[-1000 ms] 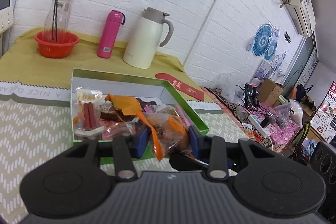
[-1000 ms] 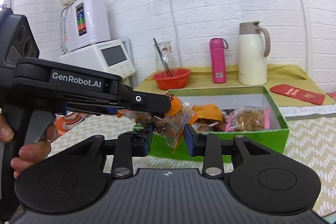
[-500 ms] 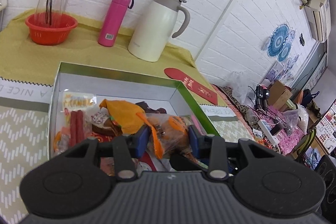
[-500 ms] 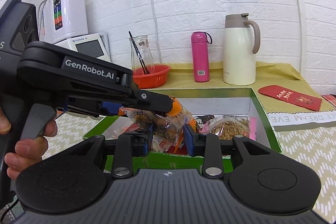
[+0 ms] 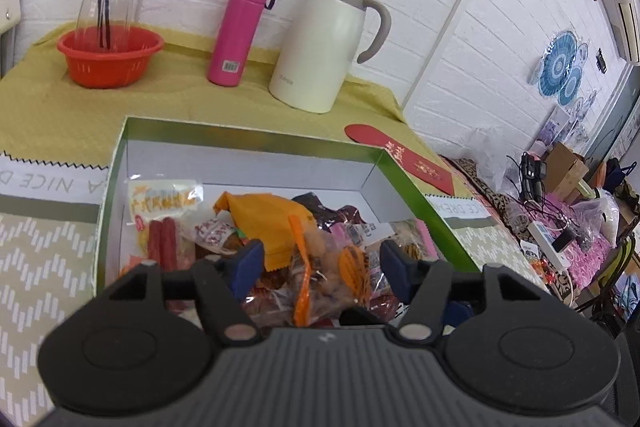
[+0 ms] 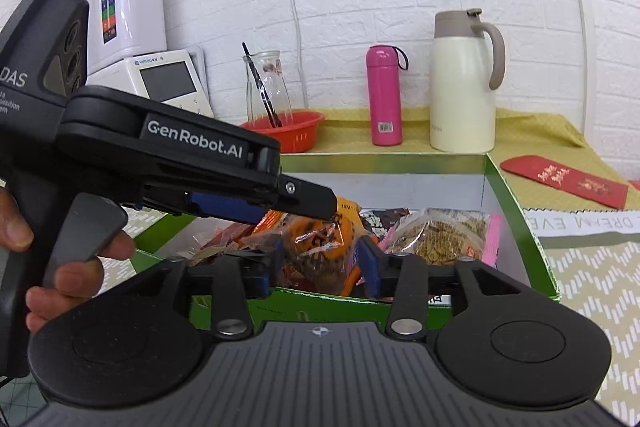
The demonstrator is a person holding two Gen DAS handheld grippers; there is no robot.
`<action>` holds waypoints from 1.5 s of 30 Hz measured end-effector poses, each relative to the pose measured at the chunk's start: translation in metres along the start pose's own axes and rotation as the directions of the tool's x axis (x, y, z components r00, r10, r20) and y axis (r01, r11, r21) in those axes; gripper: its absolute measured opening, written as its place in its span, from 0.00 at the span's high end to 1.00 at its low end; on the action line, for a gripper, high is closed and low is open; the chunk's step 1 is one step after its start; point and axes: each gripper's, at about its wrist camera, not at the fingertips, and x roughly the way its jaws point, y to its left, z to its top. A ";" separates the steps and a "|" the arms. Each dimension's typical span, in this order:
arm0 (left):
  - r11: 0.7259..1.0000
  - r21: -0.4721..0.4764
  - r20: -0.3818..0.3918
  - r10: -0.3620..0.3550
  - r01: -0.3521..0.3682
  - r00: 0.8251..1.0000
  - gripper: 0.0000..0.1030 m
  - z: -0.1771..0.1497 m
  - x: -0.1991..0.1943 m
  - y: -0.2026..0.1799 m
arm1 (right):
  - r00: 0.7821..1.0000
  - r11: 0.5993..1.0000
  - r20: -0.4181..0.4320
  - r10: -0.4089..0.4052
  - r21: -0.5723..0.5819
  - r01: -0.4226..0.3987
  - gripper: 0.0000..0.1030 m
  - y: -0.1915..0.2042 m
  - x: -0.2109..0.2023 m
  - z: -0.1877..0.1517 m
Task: Organize snacks
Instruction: 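Carry the candy bag into the green box with the left gripper and release, then move both grippers to the cream biscuit packet with the black label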
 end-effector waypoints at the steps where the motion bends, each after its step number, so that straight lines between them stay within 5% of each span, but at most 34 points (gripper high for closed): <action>1: 1.000 -0.010 -0.001 -0.013 0.013 1.000 0.35 0.001 -0.002 0.001 | 1.000 1.000 0.011 -0.006 -0.007 0.006 0.00 0.000 -0.001 0.001; 8: 0.992 -0.011 0.054 0.125 -0.125 0.991 0.21 -0.003 -0.017 -0.010 | 0.999 0.999 0.030 -0.029 -0.015 0.030 0.00 0.003 -0.007 0.001; 10: 0.987 -0.022 0.072 0.160 -0.159 0.985 0.02 -0.005 -0.022 -0.010 | 0.999 0.999 0.029 -0.035 -0.018 0.036 0.00 0.005 -0.009 0.001; 28: 0.986 0.031 0.112 0.162 -0.167 0.980 0.02 -0.031 -0.085 -0.048 | 0.998 0.999 0.048 -0.035 -0.038 0.037 0.00 0.021 -0.074 0.007; 37: 0.997 0.080 -0.040 0.021 -0.018 0.999 0.02 -0.082 -0.106 -0.063 | 0.981 0.981 0.037 -0.189 -0.031 0.190 0.00 0.000 -0.143 -0.017; 45: 0.996 0.086 -0.196 0.003 0.014 0.981 0.02 -0.125 -0.099 -0.055 | 0.963 0.975 -0.167 -0.210 0.040 0.220 0.00 -0.026 -0.116 -0.058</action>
